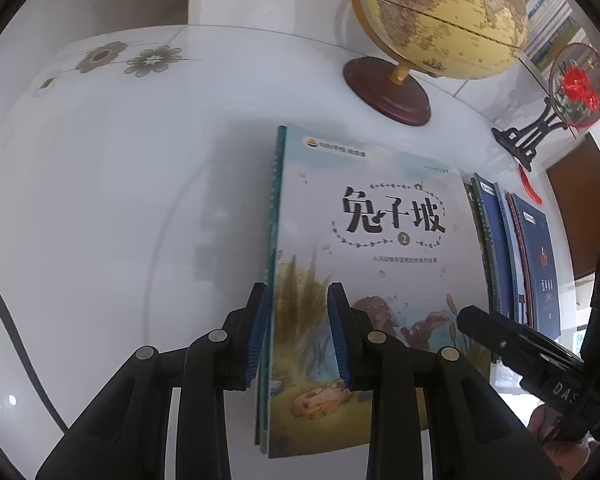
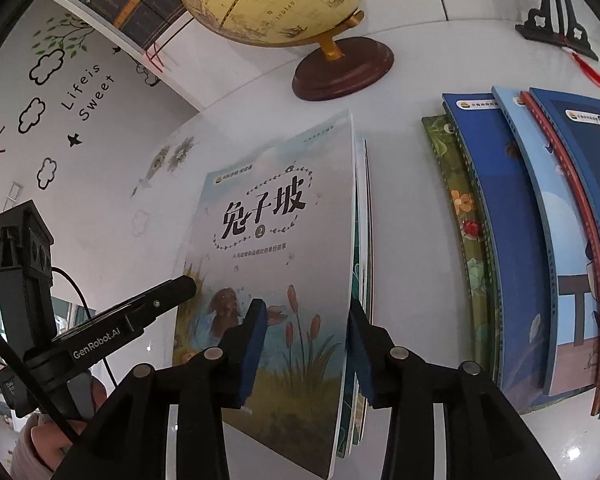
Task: Organize books
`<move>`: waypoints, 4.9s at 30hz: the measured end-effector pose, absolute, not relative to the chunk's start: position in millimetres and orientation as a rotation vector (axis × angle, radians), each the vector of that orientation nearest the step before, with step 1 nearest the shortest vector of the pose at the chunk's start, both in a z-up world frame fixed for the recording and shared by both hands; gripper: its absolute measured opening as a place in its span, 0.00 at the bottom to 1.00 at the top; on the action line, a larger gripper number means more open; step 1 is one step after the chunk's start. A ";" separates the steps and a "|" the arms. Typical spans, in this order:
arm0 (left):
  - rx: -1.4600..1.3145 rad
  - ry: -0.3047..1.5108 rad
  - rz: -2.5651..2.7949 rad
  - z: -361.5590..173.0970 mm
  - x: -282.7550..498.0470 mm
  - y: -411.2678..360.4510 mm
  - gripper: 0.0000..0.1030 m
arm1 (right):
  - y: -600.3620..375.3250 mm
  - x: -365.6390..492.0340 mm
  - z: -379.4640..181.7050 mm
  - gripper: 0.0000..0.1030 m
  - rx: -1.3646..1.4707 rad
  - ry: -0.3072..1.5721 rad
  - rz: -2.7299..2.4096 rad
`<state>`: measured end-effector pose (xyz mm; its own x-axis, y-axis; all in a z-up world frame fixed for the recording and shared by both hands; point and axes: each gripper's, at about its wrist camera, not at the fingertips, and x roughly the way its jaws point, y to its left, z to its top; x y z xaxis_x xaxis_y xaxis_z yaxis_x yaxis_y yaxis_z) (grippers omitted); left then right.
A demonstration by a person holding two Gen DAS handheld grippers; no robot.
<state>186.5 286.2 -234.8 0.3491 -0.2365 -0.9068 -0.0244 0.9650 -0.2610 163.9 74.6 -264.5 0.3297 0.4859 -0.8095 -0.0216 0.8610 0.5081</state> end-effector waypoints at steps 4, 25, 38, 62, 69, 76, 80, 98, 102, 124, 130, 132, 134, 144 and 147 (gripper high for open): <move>-0.258 1.192 -0.118 -225.9 181.3 295.7 0.28 | 69.6 167.2 -262.2 0.39 0.428 1.193 0.300; -0.280 1.286 -0.250 -206.0 166.8 194.7 0.28 | -72.0 131.9 -229.3 0.48 0.577 1.059 0.198; -0.355 1.309 -0.541 -212.5 173.8 27.2 0.28 | -219.3 106.2 -240.7 0.49 0.676 1.086 0.105; -0.343 1.327 -0.412 -238.0 197.5 -3.6 0.33 | -260.6 144.3 -293.8 0.50 0.672 1.214 0.259; -0.304 1.310 -0.429 -235.2 197.3 -15.4 0.48 | -261.7 144.6 -298.7 0.50 0.692 1.219 0.261; -0.242 1.311 -0.435 -231.6 191.8 -26.9 0.58 | -262.0 142.6 -298.0 0.53 0.691 1.236 0.283; -0.192 1.312 -0.452 -225.4 179.2 -35.6 0.58 | -262.3 134.6 -294.9 0.53 0.664 1.245 0.294; -0.202 1.420 -0.462 -233.6 124.4 -36.9 0.60 | -293.1 74.0 -306.2 0.53 0.793 1.353 0.392; -0.177 1.504 -0.448 -246.4 117.8 -44.1 0.60 | -295.9 69.6 -313.6 0.52 0.860 1.344 0.440; 0.043 1.395 -0.358 -232.2 109.0 -65.5 0.33 | -294.0 40.9 -294.1 0.18 0.860 1.194 0.530; 0.048 1.398 -0.355 -234.6 105.6 -59.7 0.33 | -282.0 41.2 -314.3 0.43 0.921 1.284 0.465; 0.039 1.396 -0.360 -234.2 105.6 -58.2 0.33 | -278.2 40.3 -314.0 0.42 0.906 1.279 0.462; 0.044 1.378 -0.365 -230.6 104.0 -56.6 0.33 | -273.6 41.1 -308.6 0.36 0.843 1.285 0.448; 0.106 1.321 -0.401 -215.5 102.2 -57.0 0.33 | -249.1 46.3 -246.6 0.10 0.594 1.168 0.477; 0.116 1.290 -0.427 -207.8 102.3 -58.8 0.33 | -241.6 47.1 -237.4 0.11 0.579 1.155 0.500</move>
<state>102.3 -58.8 -207.8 0.2115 -0.2424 -0.9469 0.3703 0.9164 -0.1519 47.1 -241.6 -237.4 0.3270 0.6392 -0.6961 -0.0708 0.7511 0.6564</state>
